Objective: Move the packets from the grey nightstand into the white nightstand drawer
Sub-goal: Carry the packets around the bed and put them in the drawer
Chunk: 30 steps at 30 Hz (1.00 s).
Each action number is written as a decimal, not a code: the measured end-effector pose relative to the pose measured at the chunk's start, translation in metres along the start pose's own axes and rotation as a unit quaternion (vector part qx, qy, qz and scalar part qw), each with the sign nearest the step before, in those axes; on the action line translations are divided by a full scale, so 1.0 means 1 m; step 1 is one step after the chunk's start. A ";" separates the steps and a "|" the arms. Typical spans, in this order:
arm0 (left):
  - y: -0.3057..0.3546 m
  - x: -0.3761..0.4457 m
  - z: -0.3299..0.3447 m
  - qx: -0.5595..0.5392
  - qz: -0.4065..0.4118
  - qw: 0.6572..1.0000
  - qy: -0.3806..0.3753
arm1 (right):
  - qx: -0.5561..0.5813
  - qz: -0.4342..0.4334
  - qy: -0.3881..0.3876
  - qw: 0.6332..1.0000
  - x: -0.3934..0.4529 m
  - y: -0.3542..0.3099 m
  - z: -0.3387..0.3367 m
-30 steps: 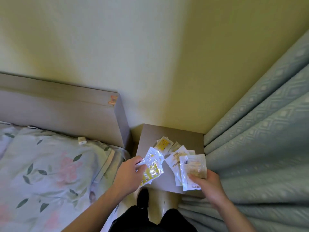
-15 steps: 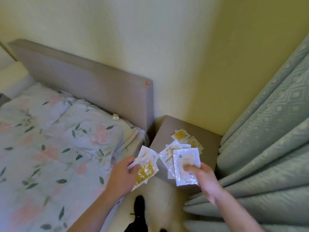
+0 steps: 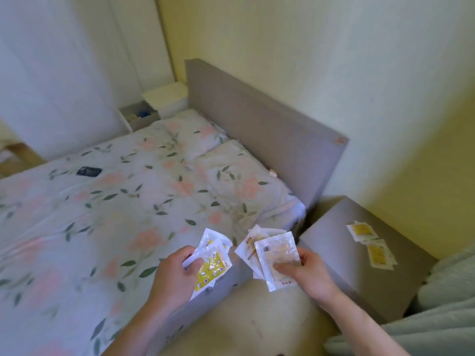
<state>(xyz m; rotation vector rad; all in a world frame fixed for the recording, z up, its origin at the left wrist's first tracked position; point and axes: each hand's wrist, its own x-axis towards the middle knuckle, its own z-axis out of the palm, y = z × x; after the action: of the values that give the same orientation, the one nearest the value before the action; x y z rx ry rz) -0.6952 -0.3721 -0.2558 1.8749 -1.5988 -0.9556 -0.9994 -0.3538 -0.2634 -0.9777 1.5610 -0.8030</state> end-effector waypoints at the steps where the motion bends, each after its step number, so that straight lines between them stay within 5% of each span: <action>1: -0.022 -0.011 -0.024 -0.008 -0.011 1.000 0.012 | -0.005 -0.010 -0.017 1.000 -0.005 -0.008 0.030; 16: -0.317 -0.182 -0.358 -0.011 -0.158 0.959 0.234 | -0.118 -0.108 -0.265 0.951 -0.100 -0.097 0.486; 22: -0.458 -0.257 -0.381 -0.088 -0.359 0.884 0.288 | -0.213 -0.015 -0.373 0.903 -0.121 -0.060 0.637; 30: -0.561 -0.311 -0.509 -0.110 -0.404 0.823 0.385 | -0.208 -0.025 -0.452 0.867 -0.138 -0.074 0.872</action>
<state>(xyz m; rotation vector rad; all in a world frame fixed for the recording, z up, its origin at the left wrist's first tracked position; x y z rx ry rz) 0.0321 0.0034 -0.2947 2.3435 -0.1826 -0.4834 -0.1190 -0.2633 -0.3110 -1.4363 0.8701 0.0369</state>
